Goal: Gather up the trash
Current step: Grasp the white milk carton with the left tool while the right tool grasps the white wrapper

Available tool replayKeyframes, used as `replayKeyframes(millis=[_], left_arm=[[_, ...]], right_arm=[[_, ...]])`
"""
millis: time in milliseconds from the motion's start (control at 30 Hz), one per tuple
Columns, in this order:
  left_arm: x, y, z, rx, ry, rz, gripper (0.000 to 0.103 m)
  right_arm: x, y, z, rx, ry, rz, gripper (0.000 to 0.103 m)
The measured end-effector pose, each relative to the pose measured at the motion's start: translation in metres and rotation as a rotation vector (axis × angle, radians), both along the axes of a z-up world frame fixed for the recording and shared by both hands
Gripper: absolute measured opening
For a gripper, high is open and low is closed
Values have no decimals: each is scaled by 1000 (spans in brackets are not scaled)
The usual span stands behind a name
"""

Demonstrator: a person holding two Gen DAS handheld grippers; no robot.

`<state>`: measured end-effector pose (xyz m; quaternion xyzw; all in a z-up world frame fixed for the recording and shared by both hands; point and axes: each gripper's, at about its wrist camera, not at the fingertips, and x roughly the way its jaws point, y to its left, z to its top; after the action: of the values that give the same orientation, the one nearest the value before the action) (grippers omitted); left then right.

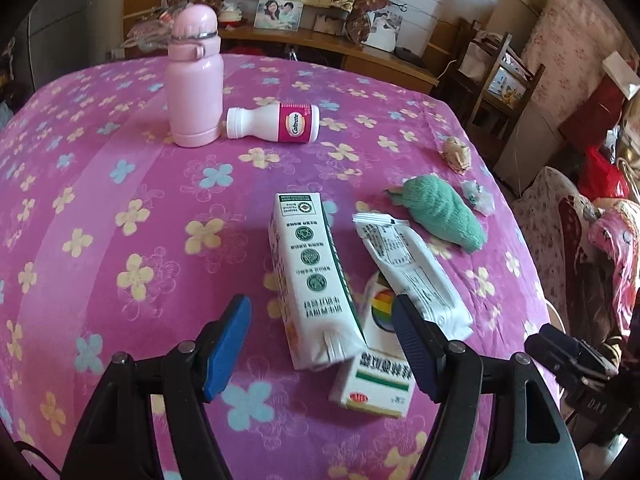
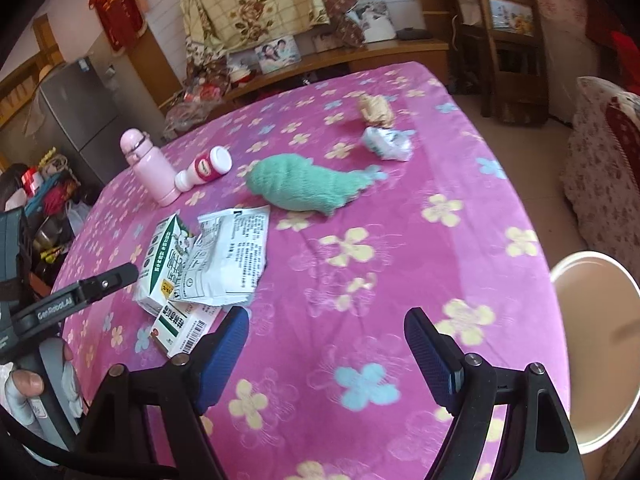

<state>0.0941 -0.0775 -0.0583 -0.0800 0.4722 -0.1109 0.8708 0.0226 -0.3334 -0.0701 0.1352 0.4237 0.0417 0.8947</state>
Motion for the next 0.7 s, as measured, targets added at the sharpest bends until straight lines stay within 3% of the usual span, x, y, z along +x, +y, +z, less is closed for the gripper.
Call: replayKeyframes(millis=[167,567,667,700], left_arm=[[19,-6,-8,-15,22,-14,74],[48,-9,-44,33,96,-16,74],[45,0,-44,12,91,-8,61],[44,3,-41,8,88,-14,51]], right_arm=[[14,11,-4,-7,21,22,83],[43,29,-6,21,29,70,83],[57,37,-6,51,41,93,83],[62,40,-7,56,48,103,83]])
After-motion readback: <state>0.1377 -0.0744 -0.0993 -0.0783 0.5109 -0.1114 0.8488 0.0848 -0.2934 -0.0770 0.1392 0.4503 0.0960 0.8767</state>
